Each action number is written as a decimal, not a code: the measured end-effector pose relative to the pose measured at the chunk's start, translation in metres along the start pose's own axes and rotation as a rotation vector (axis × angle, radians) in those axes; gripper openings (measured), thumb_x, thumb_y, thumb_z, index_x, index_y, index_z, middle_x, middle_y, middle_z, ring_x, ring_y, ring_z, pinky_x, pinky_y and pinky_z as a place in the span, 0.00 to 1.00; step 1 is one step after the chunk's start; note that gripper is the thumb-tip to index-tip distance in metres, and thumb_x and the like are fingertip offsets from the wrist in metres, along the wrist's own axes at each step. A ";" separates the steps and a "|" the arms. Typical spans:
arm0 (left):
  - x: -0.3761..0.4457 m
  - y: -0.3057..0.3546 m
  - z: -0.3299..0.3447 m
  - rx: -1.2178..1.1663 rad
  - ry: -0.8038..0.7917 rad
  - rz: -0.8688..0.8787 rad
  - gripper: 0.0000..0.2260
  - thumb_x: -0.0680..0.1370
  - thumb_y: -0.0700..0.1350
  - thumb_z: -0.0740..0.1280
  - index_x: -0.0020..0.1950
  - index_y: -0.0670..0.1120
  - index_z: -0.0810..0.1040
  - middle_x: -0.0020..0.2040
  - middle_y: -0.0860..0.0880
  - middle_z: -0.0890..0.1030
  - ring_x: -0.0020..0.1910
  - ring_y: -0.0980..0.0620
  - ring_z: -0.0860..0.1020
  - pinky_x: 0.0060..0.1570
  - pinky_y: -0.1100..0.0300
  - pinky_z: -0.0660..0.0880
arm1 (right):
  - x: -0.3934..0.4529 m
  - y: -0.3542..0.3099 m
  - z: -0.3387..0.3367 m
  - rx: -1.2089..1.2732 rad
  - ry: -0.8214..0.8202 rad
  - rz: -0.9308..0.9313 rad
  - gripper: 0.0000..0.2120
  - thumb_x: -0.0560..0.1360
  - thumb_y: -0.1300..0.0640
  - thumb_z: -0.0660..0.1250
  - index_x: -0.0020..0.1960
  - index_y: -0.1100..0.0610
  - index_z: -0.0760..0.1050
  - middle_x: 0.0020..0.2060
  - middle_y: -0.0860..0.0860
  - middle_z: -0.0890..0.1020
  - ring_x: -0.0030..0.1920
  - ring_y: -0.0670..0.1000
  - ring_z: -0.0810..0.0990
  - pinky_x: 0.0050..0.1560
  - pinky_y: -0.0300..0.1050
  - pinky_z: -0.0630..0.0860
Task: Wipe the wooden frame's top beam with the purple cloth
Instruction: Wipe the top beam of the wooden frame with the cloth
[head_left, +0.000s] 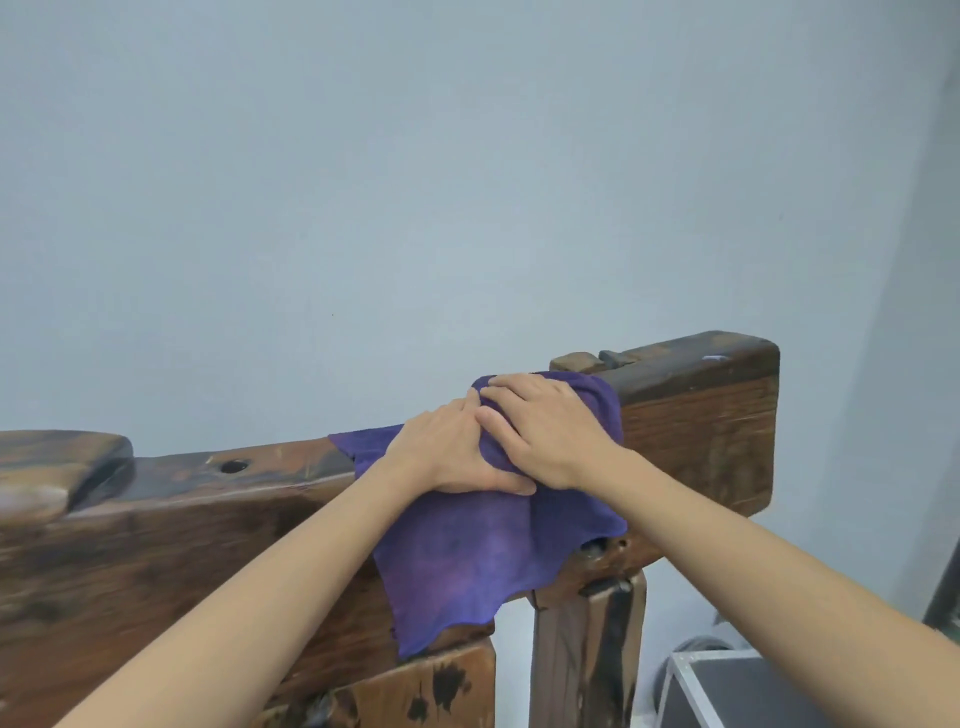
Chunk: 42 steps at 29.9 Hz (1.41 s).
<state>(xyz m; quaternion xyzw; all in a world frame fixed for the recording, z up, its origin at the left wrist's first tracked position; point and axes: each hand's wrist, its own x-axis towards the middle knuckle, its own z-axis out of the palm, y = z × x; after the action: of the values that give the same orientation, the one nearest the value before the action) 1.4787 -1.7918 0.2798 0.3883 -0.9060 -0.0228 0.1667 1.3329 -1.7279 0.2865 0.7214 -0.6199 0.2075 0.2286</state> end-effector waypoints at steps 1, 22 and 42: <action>0.000 0.001 0.001 -0.041 0.001 -0.021 0.48 0.57 0.79 0.69 0.67 0.50 0.69 0.62 0.55 0.77 0.59 0.51 0.78 0.57 0.52 0.76 | -0.001 0.005 0.009 -0.027 0.026 -0.010 0.26 0.81 0.41 0.50 0.65 0.52 0.79 0.64 0.49 0.81 0.65 0.52 0.78 0.64 0.50 0.72; 0.177 0.167 0.017 0.012 -0.167 0.105 0.52 0.62 0.73 0.71 0.78 0.45 0.62 0.70 0.49 0.72 0.72 0.47 0.68 0.74 0.50 0.60 | -0.013 0.241 -0.040 -0.117 -0.042 0.310 0.22 0.83 0.37 0.47 0.71 0.34 0.70 0.72 0.40 0.74 0.80 0.46 0.57 0.69 0.50 0.67; 0.239 0.250 0.031 -0.061 -0.228 0.326 0.53 0.69 0.61 0.76 0.83 0.52 0.45 0.84 0.48 0.46 0.82 0.47 0.52 0.75 0.45 0.62 | -0.077 0.281 0.026 0.871 0.553 0.974 0.32 0.80 0.29 0.44 0.72 0.45 0.70 0.63 0.44 0.79 0.65 0.51 0.77 0.64 0.48 0.71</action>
<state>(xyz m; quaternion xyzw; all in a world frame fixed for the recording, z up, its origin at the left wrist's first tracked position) 1.1410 -1.7908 0.3608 0.2264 -0.9688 -0.0669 0.0762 1.0442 -1.7175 0.2412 0.3088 -0.6519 0.6907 -0.0506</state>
